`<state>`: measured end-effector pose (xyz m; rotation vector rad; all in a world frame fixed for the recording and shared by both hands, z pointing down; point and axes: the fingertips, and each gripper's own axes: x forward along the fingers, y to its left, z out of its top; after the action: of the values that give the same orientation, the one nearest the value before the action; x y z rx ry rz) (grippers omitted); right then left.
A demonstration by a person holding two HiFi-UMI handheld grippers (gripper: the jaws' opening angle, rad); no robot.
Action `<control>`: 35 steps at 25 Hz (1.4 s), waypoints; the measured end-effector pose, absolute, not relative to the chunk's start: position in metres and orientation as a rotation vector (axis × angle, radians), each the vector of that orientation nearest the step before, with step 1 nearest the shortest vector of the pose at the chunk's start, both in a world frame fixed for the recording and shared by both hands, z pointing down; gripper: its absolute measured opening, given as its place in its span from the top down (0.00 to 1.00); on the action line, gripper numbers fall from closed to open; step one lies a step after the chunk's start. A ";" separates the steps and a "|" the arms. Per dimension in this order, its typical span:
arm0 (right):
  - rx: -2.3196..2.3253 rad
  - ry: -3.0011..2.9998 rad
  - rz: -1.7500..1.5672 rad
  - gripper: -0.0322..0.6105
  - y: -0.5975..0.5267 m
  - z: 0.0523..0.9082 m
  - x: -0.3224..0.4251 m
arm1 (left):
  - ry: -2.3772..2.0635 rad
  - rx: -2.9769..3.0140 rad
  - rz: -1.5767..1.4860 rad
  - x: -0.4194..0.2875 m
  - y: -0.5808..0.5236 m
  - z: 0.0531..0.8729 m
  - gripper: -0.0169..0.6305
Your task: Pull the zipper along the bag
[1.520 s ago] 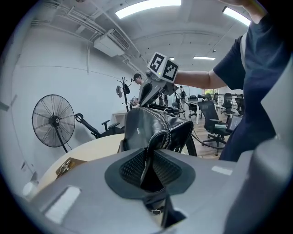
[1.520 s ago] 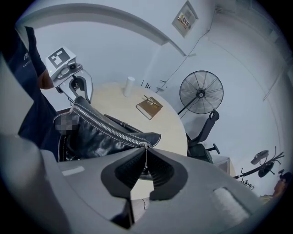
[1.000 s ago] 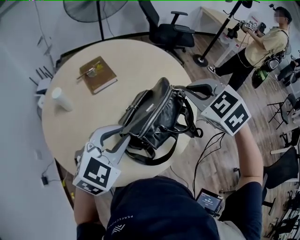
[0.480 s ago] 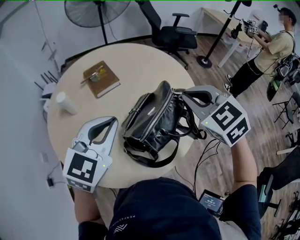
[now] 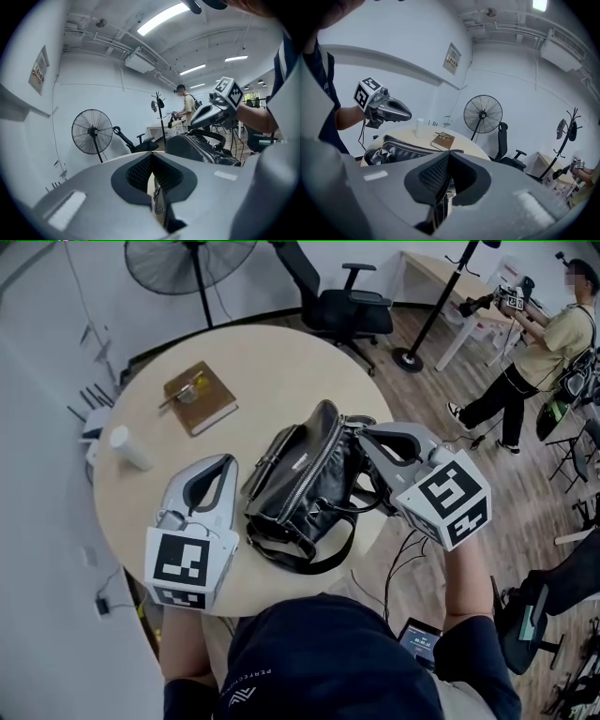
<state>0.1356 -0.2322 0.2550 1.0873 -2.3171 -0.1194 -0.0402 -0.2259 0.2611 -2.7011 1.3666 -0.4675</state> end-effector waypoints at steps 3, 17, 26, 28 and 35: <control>1.131 -2.338 -0.128 0.94 -0.230 0.253 0.134 | 1.420 -2.715 -0.447 -0.042 -0.232 0.264 0.96; 1.302 -2.449 -0.109 0.95 -0.218 0.237 0.134 | 1.480 -2.777 -0.472 -0.043 -0.233 0.280 0.97; 1.311 -2.456 -0.084 0.95 -0.216 0.239 0.135 | 1.459 -2.831 -0.472 -0.039 -0.231 0.286 0.92; 1.314 -2.456 -0.078 0.95 -0.217 0.240 0.136 | 1.447 -2.840 -0.473 -0.037 -0.230 0.286 0.91; 1.338 -2.449 -0.064 0.95 -0.220 0.244 0.139 | 1.445 -2.843 -0.490 -0.035 -0.232 0.291 0.91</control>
<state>0.1387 -0.2202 0.2442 1.3381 -2.4495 -0.0642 -0.0354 -0.2321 0.2906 -2.8431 1.4451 -0.4895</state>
